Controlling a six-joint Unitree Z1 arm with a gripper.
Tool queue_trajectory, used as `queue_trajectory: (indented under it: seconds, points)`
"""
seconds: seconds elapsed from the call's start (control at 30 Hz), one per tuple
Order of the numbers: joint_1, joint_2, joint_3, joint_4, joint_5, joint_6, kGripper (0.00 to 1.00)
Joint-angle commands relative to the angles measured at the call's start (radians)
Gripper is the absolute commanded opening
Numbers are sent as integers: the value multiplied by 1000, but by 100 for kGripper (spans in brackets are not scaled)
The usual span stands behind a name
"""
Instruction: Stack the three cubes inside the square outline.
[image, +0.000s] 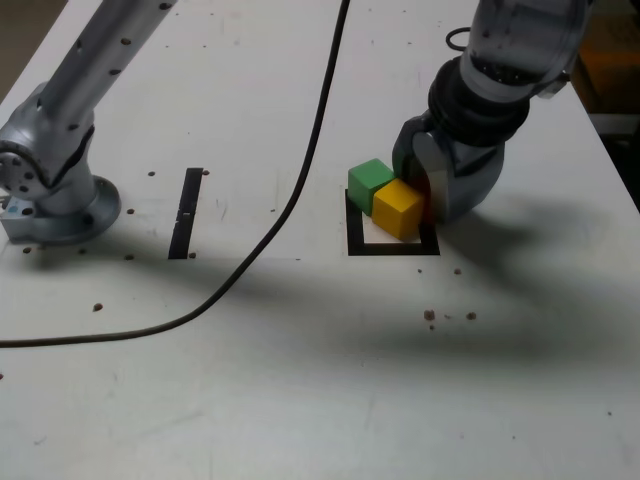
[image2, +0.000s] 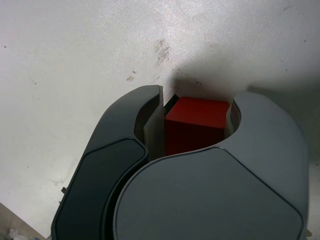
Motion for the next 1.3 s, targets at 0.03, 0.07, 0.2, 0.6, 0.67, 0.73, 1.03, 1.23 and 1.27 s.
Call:
queue_trajectory:
  seconds: [0.03, 0.07, 0.2, 0.6, 0.67, 0.73, 1.03, 1.23, 1.27]
  points:
    - [-2, -1, 7, -12, -11, 1, 39]
    - [-2, -2, 8, -15, -14, 1, 37]
    - [-3, -10, -1, -12, -22, 2, 28]
    - [-35, 19, -250, 186, -5, -23, 24]
    - [-45, 27, -268, 201, -8, -39, 24]
    - [-63, 42, -288, 209, -16, -56, 24]
    - [-99, 101, -345, 201, -13, -49, 24]
    - [-56, 32, -170, 138, -42, -56, 24]
    - [-51, 15, -137, 123, -47, -59, 24]
